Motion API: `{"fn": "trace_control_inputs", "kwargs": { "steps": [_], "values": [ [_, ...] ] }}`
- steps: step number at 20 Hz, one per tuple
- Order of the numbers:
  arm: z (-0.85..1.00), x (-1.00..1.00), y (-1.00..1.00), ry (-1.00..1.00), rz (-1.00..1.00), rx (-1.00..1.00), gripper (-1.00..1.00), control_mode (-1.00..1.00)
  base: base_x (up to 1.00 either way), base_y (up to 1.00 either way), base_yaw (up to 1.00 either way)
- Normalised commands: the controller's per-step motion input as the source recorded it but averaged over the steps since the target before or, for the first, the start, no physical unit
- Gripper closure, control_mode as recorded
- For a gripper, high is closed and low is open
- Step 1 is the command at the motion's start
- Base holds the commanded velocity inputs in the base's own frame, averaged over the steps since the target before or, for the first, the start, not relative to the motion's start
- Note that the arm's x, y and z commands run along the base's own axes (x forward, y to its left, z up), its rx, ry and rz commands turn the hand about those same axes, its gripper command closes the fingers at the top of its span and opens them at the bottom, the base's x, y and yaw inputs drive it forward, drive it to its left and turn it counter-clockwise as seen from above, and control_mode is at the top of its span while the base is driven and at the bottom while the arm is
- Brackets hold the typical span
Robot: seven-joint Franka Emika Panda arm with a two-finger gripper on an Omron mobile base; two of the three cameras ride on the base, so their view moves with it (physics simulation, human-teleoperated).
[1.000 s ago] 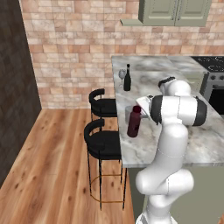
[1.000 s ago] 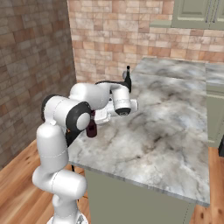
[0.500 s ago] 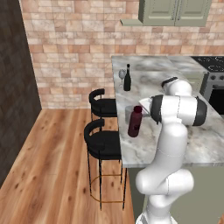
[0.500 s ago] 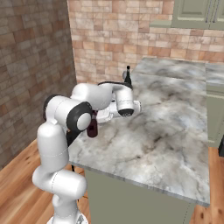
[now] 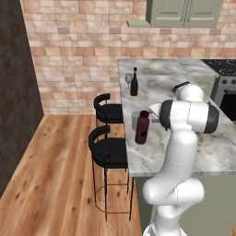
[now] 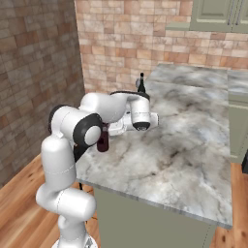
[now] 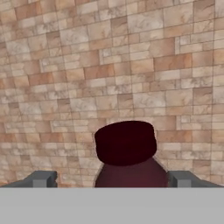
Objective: There is a wine glass and glass cup on the dining counter. Place the wine bottle next to the wine glass and the juice bottle next to the glass cup.
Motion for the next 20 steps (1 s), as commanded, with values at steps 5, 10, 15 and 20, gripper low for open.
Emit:
{"fn": "trace_control_inputs", "kwargs": {
  "steps": [5,10,15,20],
  "values": [
    [0.01,-0.06,-0.09,0.0,-0.01,0.0,-1.0,-1.0,0.0,0.0,0.0],
    [0.06,-0.03,-0.1,0.0,-0.02,0.0,-1.0,-1.0,0.0,0.0,0.0],
    [0.23,-0.26,-0.19,0.0,-0.07,0.0,-1.0,-1.0,0.0,0.0,0.0],
    [0.23,-0.36,-0.14,0.0,-0.12,-0.02,-1.0,-1.0,0.0,0.0,0.0]
  ]
}}
